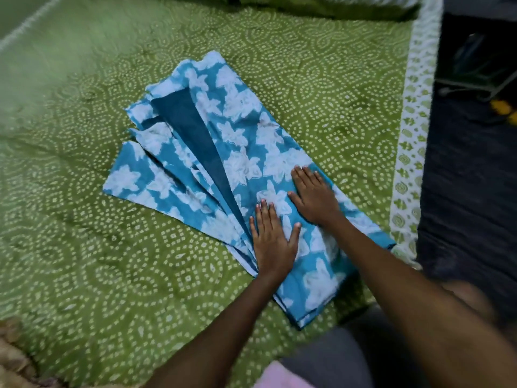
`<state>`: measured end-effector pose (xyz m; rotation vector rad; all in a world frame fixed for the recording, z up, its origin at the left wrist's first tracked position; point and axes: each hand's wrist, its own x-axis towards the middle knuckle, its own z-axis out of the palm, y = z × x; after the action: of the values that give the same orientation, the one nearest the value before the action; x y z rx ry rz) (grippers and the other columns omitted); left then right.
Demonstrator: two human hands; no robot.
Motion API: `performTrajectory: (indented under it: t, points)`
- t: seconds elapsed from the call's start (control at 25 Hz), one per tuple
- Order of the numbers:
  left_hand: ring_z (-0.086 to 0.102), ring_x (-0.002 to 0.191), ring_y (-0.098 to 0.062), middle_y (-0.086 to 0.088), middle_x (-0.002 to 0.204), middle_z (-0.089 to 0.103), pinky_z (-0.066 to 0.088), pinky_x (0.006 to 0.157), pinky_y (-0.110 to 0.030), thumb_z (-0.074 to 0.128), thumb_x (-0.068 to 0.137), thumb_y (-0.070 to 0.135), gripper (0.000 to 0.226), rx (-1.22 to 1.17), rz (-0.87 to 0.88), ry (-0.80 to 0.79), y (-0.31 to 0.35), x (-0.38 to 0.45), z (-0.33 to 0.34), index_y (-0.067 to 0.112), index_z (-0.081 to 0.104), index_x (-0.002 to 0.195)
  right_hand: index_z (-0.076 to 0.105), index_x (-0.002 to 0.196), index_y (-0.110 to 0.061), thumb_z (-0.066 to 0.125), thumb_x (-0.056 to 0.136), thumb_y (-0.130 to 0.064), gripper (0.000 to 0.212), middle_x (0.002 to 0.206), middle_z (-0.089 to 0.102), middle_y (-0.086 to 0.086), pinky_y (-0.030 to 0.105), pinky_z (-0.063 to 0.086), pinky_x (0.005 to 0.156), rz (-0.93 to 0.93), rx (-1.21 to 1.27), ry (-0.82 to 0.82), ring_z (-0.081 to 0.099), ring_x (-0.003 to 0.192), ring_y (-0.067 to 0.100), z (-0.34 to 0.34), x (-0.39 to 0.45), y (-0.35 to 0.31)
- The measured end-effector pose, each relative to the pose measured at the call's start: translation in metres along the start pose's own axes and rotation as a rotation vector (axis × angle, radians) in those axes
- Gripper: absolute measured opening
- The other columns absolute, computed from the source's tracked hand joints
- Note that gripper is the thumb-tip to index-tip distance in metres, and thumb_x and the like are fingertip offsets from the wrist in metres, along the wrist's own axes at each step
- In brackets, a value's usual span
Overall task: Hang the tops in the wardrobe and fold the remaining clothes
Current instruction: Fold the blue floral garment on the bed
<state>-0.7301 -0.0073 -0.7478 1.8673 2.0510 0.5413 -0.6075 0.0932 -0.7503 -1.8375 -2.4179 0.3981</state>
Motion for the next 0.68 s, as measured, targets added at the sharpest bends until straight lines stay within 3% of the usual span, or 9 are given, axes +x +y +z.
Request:
performTrajectory:
  t: [0.12, 0.2, 0.24, 0.32, 0.44, 0.52, 0.6, 0.68]
  points:
    - [-0.012, 0.145, -0.023, -0.011, 0.157, -0.013, -0.008, 0.115, -0.031, 0.044, 0.087, 0.06, 0.085, -0.157, -0.106, -0.066, -0.006, 0.005, -0.017, 0.008, 0.016, 0.149, 0.021, 0.149, -0.006, 0.029, 0.097, -0.047, 0.066, 0.156, 0.018, 0.008, 0.036, 0.002, 0.117, 0.221, 0.043, 0.063, 0.011, 0.145, 0.022, 0.001, -0.04, -0.007]
    - [-0.015, 0.144, -0.024, -0.012, 0.155, -0.02, -0.005, 0.116, -0.035, 0.055, 0.087, 0.05, 0.089, -0.234, -0.238, -0.101, -0.009, 0.021, -0.032, 0.007, 0.009, 0.149, 0.016, 0.149, -0.004, 0.033, 0.098, -0.045, 0.067, 0.157, 0.013, 0.011, 0.038, 0.0, 0.118, 0.418, 0.053, 0.083, 0.007, 0.146, 0.023, 0.002, -0.049, -0.024]
    - [-0.011, 0.145, -0.025, -0.013, 0.156, -0.017, -0.003, 0.116, -0.036, 0.057, 0.087, 0.047, 0.089, -0.265, -0.284, -0.099, -0.013, 0.032, -0.041, 0.007, 0.008, 0.149, 0.013, 0.149, -0.003, 0.032, 0.098, -0.044, 0.068, 0.158, 0.009, 0.012, 0.039, -0.002, 0.118, 0.471, 0.071, 0.082, 0.003, 0.146, 0.023, 0.003, -0.049, -0.038]
    - [0.01, 0.143, -0.03, -0.016, 0.156, 0.006, 0.01, 0.117, -0.037, 0.061, 0.087, 0.038, 0.084, -0.388, -0.331, -0.04, -0.025, 0.058, -0.052, 0.004, 0.014, 0.147, 0.01, 0.149, -0.002, 0.031, 0.098, -0.045, 0.07, 0.158, 0.005, 0.013, 0.037, -0.004, 0.118, 0.402, 0.113, 0.056, -0.001, 0.146, 0.023, 0.009, -0.045, -0.069]
    - [0.05, 0.118, -0.028, -0.012, 0.13, 0.051, 0.042, 0.1, -0.036, 0.065, 0.084, 0.02, 0.06, -0.808, -0.424, 0.075, -0.047, 0.107, -0.064, 0.002, 0.037, 0.134, 0.012, 0.149, -0.005, 0.024, 0.096, -0.051, 0.072, 0.158, 0.009, 0.01, 0.033, -0.003, 0.117, 0.2, 0.127, 0.049, 0.003, 0.146, 0.02, 0.02, -0.033, -0.1]
    - [0.058, 0.1, -0.027, -0.011, 0.106, 0.06, 0.047, 0.086, -0.033, 0.064, 0.085, 0.013, 0.038, -1.081, -0.607, 0.037, -0.059, 0.145, -0.072, -0.002, 0.051, 0.117, 0.016, 0.149, -0.007, 0.019, 0.089, -0.054, 0.076, 0.157, 0.014, 0.009, 0.032, -0.002, 0.117, 0.184, 0.153, 0.067, 0.008, 0.146, 0.019, 0.021, -0.016, -0.106]
    - [0.061, 0.085, -0.024, -0.01, 0.088, 0.063, 0.049, 0.083, -0.033, 0.059, 0.089, 0.007, 0.012, -1.393, -0.725, -0.04, -0.072, 0.184, -0.076, -0.001, 0.057, 0.098, 0.021, 0.148, -0.008, 0.019, 0.088, -0.054, 0.076, 0.156, 0.019, 0.008, 0.03, 0.0, 0.117, 0.152, 0.2, 0.083, 0.013, 0.145, 0.018, 0.021, -0.001, -0.109]
    - [0.063, 0.073, -0.018, -0.004, 0.089, 0.065, 0.052, 0.082, -0.03, 0.052, 0.094, 0.005, 0.006, -1.553, -0.749, -0.125, -0.082, 0.221, -0.079, 0.003, 0.058, 0.092, 0.025, 0.148, -0.01, 0.02, 0.089, -0.055, 0.074, 0.155, 0.023, 0.006, 0.028, 0.001, 0.116, 0.109, 0.235, 0.104, 0.016, 0.144, 0.017, 0.023, 0.008, -0.11]
